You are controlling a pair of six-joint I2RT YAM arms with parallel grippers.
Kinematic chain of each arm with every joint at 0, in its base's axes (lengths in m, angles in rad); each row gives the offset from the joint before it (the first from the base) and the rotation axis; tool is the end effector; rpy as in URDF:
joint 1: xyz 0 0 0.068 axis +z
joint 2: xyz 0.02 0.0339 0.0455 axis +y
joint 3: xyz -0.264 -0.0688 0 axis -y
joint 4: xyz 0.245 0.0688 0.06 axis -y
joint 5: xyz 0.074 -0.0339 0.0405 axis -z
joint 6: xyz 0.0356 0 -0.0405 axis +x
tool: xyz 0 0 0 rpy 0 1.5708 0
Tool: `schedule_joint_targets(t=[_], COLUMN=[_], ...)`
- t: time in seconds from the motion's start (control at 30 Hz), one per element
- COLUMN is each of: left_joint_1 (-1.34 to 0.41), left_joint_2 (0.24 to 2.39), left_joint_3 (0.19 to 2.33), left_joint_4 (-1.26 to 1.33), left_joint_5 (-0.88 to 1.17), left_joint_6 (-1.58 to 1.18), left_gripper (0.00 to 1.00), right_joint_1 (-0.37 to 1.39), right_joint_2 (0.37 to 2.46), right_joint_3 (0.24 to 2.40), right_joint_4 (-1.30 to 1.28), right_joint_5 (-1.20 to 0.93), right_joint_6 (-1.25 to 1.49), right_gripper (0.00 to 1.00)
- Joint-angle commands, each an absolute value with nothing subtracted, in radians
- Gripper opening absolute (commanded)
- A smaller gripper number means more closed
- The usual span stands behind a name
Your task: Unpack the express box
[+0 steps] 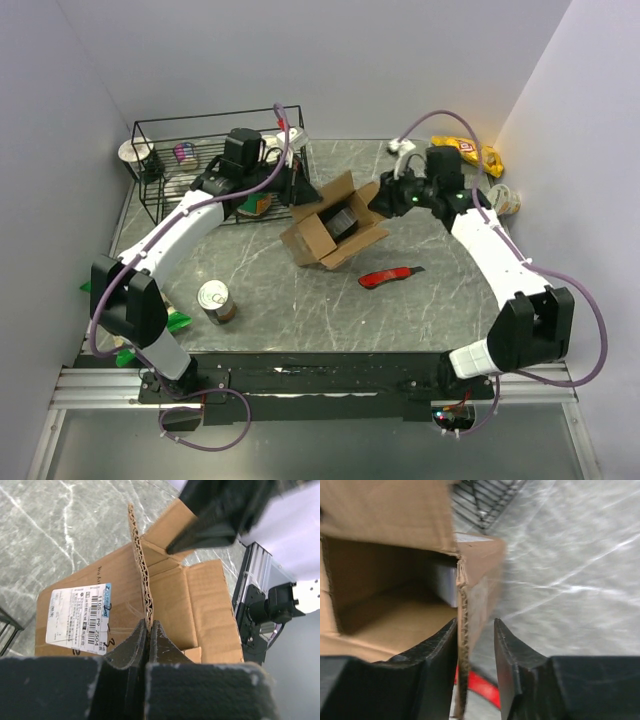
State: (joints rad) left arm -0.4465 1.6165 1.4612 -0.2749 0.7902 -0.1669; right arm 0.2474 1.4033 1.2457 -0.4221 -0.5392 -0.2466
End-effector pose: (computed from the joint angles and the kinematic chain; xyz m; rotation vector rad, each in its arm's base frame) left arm 0.3259 -0.1841 0.3573 0.8029 1.8930 -1.1744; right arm 0.3008 0.0948 0.3373 -0.8132 1.9491 0.5776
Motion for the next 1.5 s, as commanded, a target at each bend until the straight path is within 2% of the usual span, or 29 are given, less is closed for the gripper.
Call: schedule_joint_targets(t=[0.0,0.07,0.3,0.43,0.73,0.9,0.97,1.07,1.1,1.2,1.47], left_joint_1=[-0.449,-0.449,-0.448,-0.446,-0.446,-0.449,-0.451,-0.451,-0.451,-0.451,-0.449], left_joint_2=[1.632,1.635,1.666,1.695,1.750,1.763,1.766,1.773,1.776,1.781,1.778], left_joint_3=[1.483,1.488,1.506,1.528,1.559,1.559,1.557,1.549,1.546,1.542,1.534], left_joint_4=[-0.314,-0.334,-0.400,-0.451,-0.482,-0.483,-0.488,-0.485,-0.477,-0.476,-0.506], left_joint_5=[0.836,0.848,0.919,0.963,1.017,1.022,1.025,1.031,1.032,1.039,1.054], left_joint_6=[-0.095,-0.071,0.033,0.116,0.138,0.141,0.146,0.146,0.141,0.138,0.169], left_gripper=[0.01,0.01,0.01,0.01,0.01,0.01,0.01,0.01,0.01,0.01,0.01], right_joint_1=[0.095,0.075,0.008,0.005,-0.020,-0.005,-0.005,0.046,0.054,0.084,0.063], right_joint_2=[1.440,1.443,1.506,1.560,1.721,1.787,1.798,1.815,1.818,1.842,1.832], right_joint_3=[1.252,1.243,1.210,1.158,1.120,1.181,1.169,1.150,1.144,1.092,1.202], right_joint_4=[-0.350,-0.333,-0.250,-0.178,-0.077,-0.156,-0.132,-0.086,-0.052,0.076,-0.211], right_joint_5=[-0.854,-0.911,-1.081,-1.080,-1.061,-1.059,-1.058,-1.069,-1.081,-1.144,-0.927], right_joint_6=[0.033,0.066,0.218,0.316,0.514,0.463,0.539,0.595,0.616,0.771,0.505], right_gripper=[0.36,0.33,0.33,0.38,0.38,0.38,0.38,0.44,0.53,0.63,0.62])
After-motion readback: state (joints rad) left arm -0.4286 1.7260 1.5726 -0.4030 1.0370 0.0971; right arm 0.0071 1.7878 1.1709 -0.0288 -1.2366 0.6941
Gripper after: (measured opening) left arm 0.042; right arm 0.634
